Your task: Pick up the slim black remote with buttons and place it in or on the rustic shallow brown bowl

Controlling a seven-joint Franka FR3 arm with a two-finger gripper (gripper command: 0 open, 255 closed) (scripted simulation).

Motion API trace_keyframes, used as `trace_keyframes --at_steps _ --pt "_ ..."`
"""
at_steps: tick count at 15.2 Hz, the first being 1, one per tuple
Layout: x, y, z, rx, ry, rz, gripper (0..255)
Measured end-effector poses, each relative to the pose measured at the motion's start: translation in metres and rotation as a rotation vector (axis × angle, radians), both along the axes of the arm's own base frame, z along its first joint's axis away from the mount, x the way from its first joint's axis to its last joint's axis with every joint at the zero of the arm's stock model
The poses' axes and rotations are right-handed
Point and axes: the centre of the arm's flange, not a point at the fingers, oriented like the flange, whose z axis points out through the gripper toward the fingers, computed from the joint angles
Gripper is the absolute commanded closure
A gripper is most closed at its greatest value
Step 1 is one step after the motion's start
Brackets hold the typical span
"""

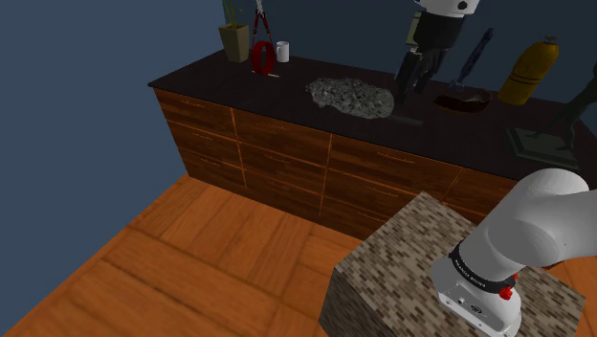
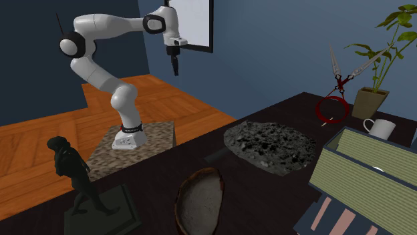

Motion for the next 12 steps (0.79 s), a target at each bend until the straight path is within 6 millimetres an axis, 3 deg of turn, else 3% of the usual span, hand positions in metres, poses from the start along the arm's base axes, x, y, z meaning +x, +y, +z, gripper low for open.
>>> trace_keyframes --at_steps 3,12 --pt "0.005 -0.011 -0.007 -0.004 0.0 0.009 0" --pt "0.04 -0.096 -0.066 -0.033 -0.004 0.081 0"
